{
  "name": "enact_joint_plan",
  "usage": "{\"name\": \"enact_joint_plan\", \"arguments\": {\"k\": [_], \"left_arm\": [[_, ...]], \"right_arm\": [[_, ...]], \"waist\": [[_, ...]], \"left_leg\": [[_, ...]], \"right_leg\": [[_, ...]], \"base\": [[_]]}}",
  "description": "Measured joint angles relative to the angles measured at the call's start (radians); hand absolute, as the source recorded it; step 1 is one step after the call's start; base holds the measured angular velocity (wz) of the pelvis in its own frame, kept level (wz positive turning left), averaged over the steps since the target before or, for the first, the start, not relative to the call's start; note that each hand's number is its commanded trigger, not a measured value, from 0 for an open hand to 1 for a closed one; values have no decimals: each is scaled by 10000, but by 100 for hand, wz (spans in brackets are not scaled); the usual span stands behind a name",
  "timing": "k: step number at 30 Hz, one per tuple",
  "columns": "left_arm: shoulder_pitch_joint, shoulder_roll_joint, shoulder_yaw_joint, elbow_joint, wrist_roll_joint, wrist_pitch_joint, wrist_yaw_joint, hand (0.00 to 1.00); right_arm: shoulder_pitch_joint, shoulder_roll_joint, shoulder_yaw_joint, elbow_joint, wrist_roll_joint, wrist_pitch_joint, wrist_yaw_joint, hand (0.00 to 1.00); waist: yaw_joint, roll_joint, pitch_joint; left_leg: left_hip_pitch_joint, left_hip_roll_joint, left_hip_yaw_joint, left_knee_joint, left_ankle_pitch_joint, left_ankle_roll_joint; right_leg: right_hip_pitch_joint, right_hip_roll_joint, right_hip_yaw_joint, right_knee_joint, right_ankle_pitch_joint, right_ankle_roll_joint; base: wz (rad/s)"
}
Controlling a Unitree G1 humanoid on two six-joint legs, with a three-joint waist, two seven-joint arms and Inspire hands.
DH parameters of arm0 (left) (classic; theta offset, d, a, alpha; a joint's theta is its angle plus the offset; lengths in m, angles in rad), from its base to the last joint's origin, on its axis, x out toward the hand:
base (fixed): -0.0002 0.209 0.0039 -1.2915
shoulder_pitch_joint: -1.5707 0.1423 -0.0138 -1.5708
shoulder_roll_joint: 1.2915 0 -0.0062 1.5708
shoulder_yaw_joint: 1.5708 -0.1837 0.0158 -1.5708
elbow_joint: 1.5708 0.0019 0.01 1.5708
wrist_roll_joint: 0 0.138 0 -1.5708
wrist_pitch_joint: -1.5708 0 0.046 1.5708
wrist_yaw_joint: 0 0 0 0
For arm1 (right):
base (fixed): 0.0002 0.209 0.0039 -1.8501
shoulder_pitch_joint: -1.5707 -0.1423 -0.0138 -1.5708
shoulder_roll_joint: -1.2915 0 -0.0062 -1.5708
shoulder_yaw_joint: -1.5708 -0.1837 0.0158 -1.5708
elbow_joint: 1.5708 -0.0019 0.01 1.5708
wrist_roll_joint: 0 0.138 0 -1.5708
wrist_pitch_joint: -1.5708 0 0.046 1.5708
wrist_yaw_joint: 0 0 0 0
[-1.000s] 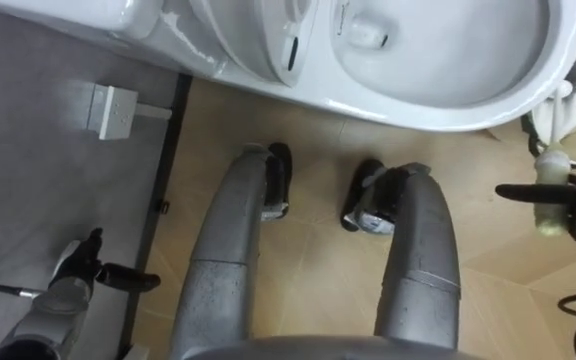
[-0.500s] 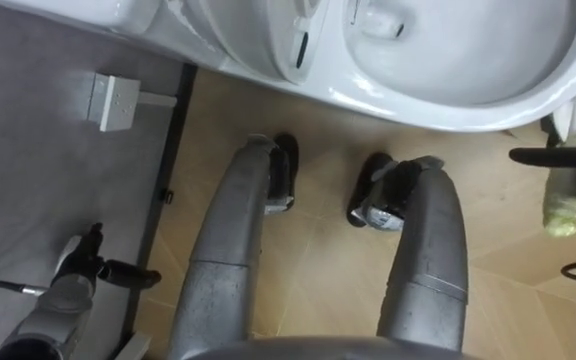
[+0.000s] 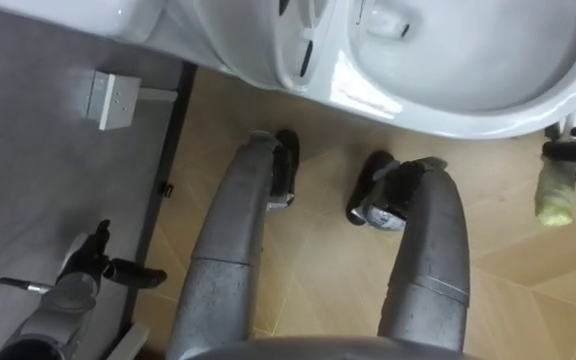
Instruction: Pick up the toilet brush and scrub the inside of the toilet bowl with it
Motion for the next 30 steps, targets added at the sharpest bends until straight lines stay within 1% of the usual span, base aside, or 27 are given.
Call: {"name": "enact_joint_plan", "arguments": {"k": [2, 7, 8, 9, 12, 14, 15, 17, 23, 29, 30], "left_arm": [[1, 0, 1, 5, -1, 74, -33, 0], [0, -2, 57, 12, -12, 78, -197, 0], [1, -2, 57, 12, -12, 78, -220, 0], [0, -5, 57, 11, -3, 95, -233, 0], [0, -13, 55, 8, 2, 139, -232, 0], [1, -13, 55, 2, -3, 162, -232, 0], [1, -12, 56, -13, -2, 208, -228, 0], [1, -13, 56, -28, -2, 213, -227, 0], [1, -13, 77, -182, -1, 216, -221, 0], [0, -22, 70, -409, -32, 216, -215, 0], [0, -22, 65, -423, -19, 216, -216, 0]], "right_arm": [[134, -64, 7, 16, -175, -17, 190, 100], [138, -103, 95, 119, -288, -162, 222, 100], [144, -107, 112, 146, -288, -175, 222, 40], [165, -121, 160, 146, -304, -181, 218, 0], [241, -148, 163, 147, -363, -180, 193, 0], [370, -178, 163, 149, -363, -175, 201, 0], [451, -177, 178, 153, -366, -149, 233, 0], [600, -168, 201, 154, -500, 18, 376, 0], [722, -161, 211, 150, -1010, 43, 708, 0], [742, -159, 653, 129, -1217, 47, 1077, 0], [752, -159, 891, 129, -1220, 109, 1160, 0]], "waist": [[79, 21, -4], [158, 105, -8], [177, 110, -10], [194, 122, -13], [273, 170, -25], [352, 230, -59], [391, 261, -78], [445, 294, -91], [420, 300, -95], [430, 307, -99], [437, 309, -99]], "left_leg": [[0, 0, -5, 5, -16, 7], [25, 1, 10, 35, -26, 24], [32, 3, 10, 39, -26, 24], [48, 3, 11, 41, -27, 24], [117, 3, 13, 42, -43, -5], [134, 1, 15, 40, -55, -25], [140, 0, 16, 37, -54, -24], [156, 1, 15, 33, -49, -15], [167, -10, -48, 63, -45, -9], [216, -9, -218, 76, -48, -6], [259, -11, -228, 68, -47, 12]], "right_leg": [[6, 0, -2, -4, -6, 2], [40, 12, 4, 18, -14, 18], [46, 16, 5, 18, -14, 18], [63, 14, 6, 25, -15, 19], [128, 20, 17, 36, -21, 27], [161, 17, 4, 33, -24, 28], [167, 16, 6, 33, -24, 28], [167, 17, 27, 37, -23, 26], [226, -6, -24, 39, -22, 25], [445, 8, -234, -105, -11, 38], [510, -6, -258, -128, -11, 39]], "base": [[0], [0], [0], [0], [0], [0], [0], [0], [0], [0], [0]]}}
